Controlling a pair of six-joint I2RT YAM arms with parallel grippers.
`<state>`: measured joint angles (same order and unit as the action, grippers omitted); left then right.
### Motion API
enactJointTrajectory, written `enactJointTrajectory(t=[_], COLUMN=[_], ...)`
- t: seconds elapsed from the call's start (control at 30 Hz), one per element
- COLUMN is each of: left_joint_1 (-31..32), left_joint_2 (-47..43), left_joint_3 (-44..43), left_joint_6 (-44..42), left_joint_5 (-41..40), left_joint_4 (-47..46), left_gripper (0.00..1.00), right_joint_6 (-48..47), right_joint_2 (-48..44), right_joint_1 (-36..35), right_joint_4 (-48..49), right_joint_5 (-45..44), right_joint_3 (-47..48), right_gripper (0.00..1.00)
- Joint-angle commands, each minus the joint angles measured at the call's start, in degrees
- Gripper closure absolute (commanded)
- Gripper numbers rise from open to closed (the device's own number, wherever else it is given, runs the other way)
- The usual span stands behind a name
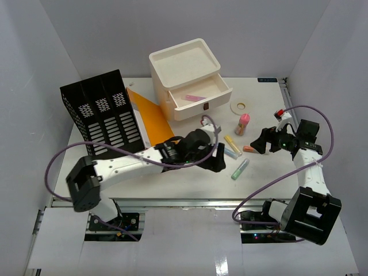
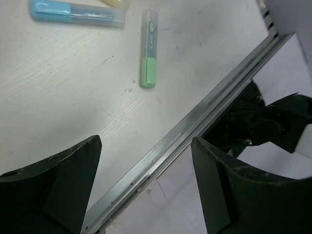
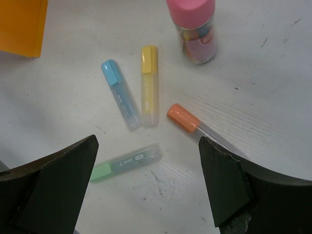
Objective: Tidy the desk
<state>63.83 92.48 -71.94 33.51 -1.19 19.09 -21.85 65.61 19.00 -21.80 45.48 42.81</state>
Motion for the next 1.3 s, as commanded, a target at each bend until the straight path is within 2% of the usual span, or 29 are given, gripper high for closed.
enactJointTrajectory(t=[0.0, 0.17, 0.47, 0.83, 1.27], left_joint_1=[2.8, 3.9, 5.4, 6.9, 6.9], left_joint_2=[12.6, 26.1, 37.4, 43.8, 46.2], left_joint_3=[-13.6, -25.7, -40.0, -44.6, -44.2], left_joint_6=[-7.7, -10.0, -13.3, -15.2, -14.8], left_joint_5=[-1.6, 0.4, -2.7, -8.6, -8.3], left_joint_4=[0.3, 2.3, 8.8, 13.7, 14.0], left_gripper=[0.15, 0.14, 0.15, 0.20, 0.31], right_joint_6=[1.1, 1.0, 1.5, 1.7, 4.6], right_joint_2=[-1.0, -1.1, -1.1, -1.2, -0.8], right_joint_1=[3.2, 5.1, 5.3, 5.3, 6.5], right_joint_4=[3.1, 3.2, 3.5, 3.5, 4.9], right_joint_5=[3.9, 4.9, 5.9, 6.3, 4.1], right_joint_3=[-1.3, -1.5, -1.5, -1.6, -1.9], right_gripper=[0.10, 0.10, 0.10, 0.10, 0.10])
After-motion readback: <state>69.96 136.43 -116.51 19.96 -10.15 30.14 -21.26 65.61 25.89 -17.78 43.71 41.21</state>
